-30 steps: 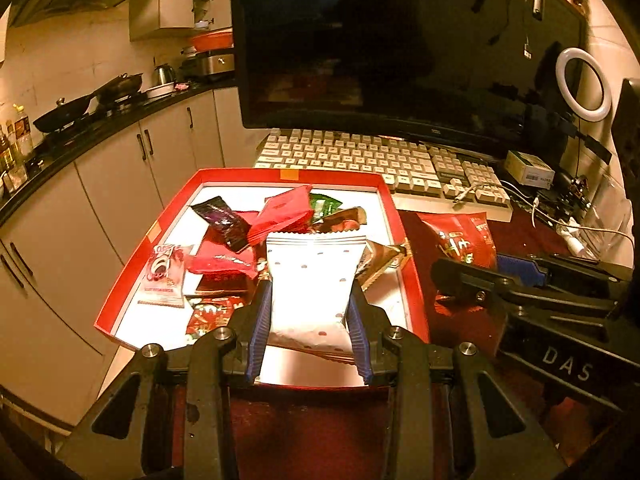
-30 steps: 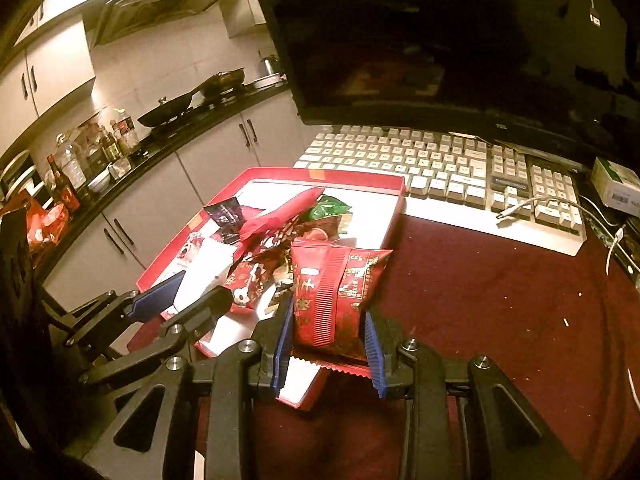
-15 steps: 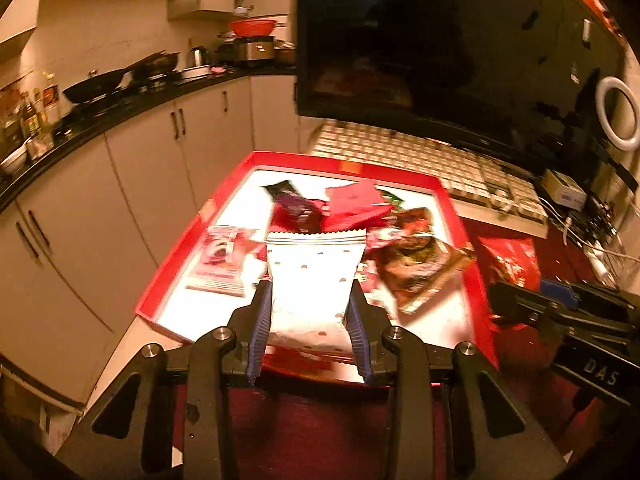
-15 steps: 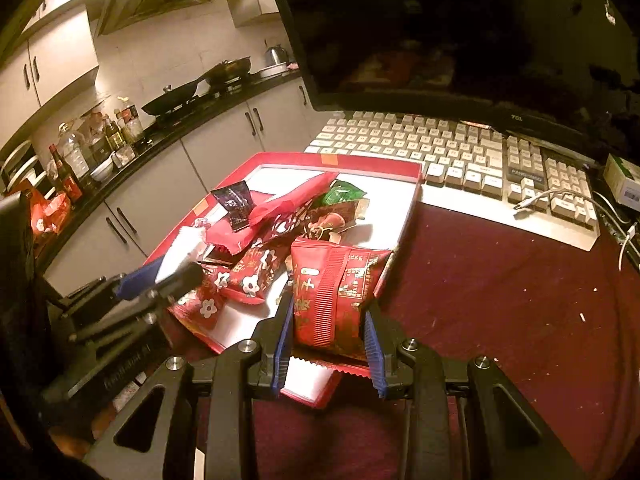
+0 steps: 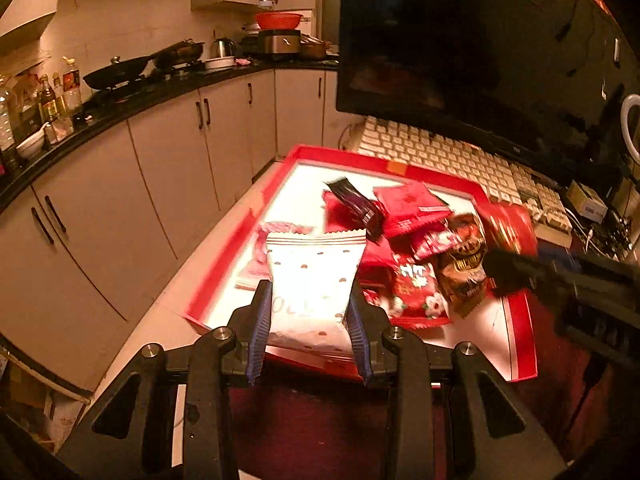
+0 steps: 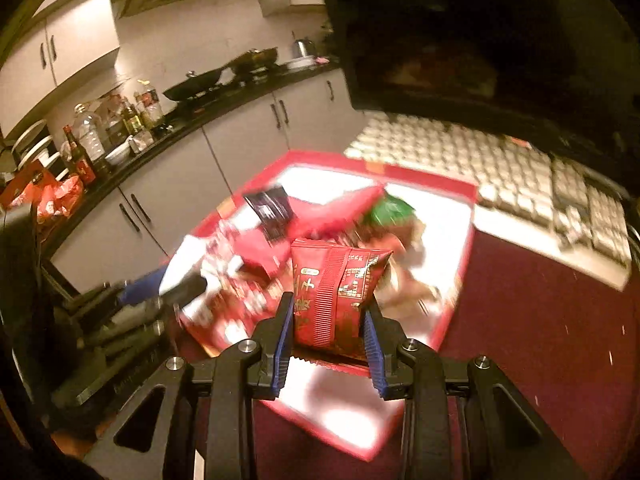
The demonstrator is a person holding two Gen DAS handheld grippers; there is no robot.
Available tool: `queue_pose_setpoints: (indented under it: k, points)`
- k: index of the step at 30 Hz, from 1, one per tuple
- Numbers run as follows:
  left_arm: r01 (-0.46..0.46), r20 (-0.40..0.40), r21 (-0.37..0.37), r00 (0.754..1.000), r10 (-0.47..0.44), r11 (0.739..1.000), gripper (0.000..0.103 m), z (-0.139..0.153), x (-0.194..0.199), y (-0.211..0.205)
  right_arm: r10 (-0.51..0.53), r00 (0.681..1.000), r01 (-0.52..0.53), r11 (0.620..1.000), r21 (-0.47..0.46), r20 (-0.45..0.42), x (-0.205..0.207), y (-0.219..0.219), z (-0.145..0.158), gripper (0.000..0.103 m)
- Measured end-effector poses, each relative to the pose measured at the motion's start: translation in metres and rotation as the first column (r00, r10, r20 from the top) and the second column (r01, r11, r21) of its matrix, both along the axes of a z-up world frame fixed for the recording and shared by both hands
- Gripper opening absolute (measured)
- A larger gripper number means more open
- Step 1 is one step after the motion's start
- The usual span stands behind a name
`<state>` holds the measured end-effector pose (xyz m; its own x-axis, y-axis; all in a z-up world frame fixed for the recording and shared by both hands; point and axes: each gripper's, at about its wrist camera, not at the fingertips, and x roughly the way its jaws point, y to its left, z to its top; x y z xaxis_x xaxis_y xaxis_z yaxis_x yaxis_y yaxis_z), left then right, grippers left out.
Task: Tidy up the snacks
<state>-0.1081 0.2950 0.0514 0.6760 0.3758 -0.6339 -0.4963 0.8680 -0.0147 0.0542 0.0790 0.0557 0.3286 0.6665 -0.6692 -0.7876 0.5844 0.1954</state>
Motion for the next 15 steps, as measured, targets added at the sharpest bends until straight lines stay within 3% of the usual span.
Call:
queue_pose_setpoints:
  k: [7,15]
  points:
    - [-0.061,0.053,0.072,0.997,0.058,0.996,0.034,0.04,-0.043,0.007,0.054,0.995,-0.063,0.992,0.109,0.079,0.02,0.04,0.041,0.033]
    - [-0.231,0.069,0.147,0.972,0.223,0.962,0.034,0.066,-0.116,0.005,0.015,1.0,-0.019,0.986,0.167,0.022,0.036,0.059,0.052,0.033]
